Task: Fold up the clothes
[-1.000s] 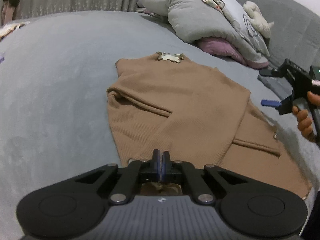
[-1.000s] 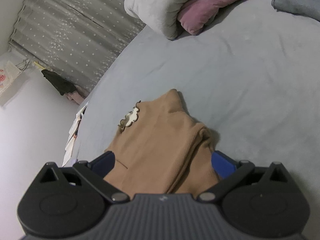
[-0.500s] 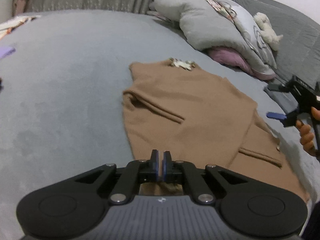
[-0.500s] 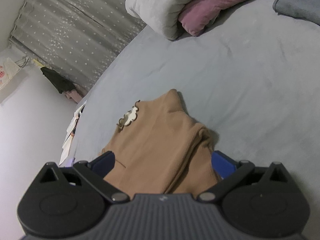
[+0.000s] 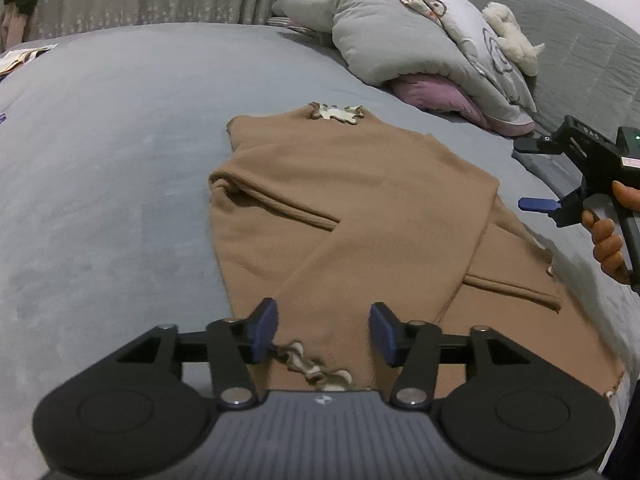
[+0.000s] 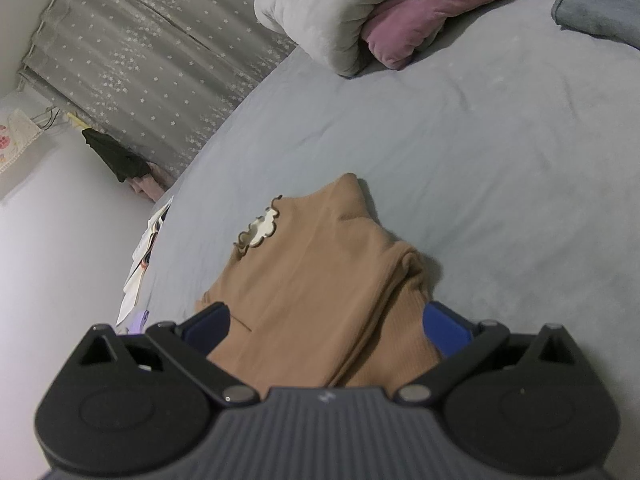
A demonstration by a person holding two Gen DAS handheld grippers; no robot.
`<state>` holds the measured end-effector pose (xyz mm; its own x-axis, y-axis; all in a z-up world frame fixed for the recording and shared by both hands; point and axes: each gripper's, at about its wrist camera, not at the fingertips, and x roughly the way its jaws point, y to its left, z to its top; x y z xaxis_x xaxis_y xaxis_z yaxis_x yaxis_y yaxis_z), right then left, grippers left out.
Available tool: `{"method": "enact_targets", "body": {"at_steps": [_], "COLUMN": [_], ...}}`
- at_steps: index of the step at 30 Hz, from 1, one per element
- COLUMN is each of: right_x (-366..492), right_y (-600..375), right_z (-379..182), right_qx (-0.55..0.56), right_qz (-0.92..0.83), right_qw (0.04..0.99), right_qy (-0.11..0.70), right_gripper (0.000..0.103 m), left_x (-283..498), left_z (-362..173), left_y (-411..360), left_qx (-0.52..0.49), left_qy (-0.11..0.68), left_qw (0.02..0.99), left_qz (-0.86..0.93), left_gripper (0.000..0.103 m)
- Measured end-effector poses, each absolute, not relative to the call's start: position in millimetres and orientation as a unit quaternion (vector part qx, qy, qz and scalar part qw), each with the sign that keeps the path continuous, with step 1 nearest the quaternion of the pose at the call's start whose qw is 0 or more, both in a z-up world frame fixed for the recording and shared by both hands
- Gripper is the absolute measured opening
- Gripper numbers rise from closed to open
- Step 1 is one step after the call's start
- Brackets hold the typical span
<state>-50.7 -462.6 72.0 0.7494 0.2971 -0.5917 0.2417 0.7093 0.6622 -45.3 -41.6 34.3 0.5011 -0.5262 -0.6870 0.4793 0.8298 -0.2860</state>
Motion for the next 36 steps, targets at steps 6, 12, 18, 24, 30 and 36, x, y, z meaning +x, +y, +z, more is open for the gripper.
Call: {"method": "enact_targets", "body": {"at_steps": [6, 12, 18, 24, 30, 36], "right_x": [-48.8, -51.3, -55.8, -56.9, -61.8, -45.4], "right_y": [-466.0, -464.2, -462.3, -461.3, -474.6, -472.3], "right_z": [68.4, 69.0, 71.1, 74.7, 71.4, 51.3], "right_qx": [0.379, 0.378, 0.375, 0.374, 0.423, 0.454], "right_qz": [0.020, 0.020, 0.019, 0.015, 0.019, 0.042], "right_qw": [0.854, 0.854, 0.856, 0.859, 0.843, 0.827], "right_qy": [0.356, 0.357, 0.357, 0.349, 0.331, 0.329], "right_gripper": [0.103, 0.103, 0.103, 0.103, 0.103, 0.103], "left_x": [-50.6, -50.6, -57.5, -64.7, -63.5, -54.2], "left_z": [33.1, 33.2, 45.6, 58.3, 57.6, 39.5], "left_y": [-48.0, -49.3, -46.7, -31.0, -22.7, -39.5], "left_qx": [-0.015, -0.008, -0.001, -0.014, -0.032, -0.022], "left_qy": [0.401, 0.407, 0.404, 0.405, 0.397, 0.420], "left_qw": [0.865, 0.866, 0.864, 0.865, 0.864, 0.856], "left_qz": [-0.301, -0.290, -0.299, -0.296, -0.306, -0.299], "left_gripper": [0.071, 0.012, 0.002, 0.000, 0.000, 0.000]}}
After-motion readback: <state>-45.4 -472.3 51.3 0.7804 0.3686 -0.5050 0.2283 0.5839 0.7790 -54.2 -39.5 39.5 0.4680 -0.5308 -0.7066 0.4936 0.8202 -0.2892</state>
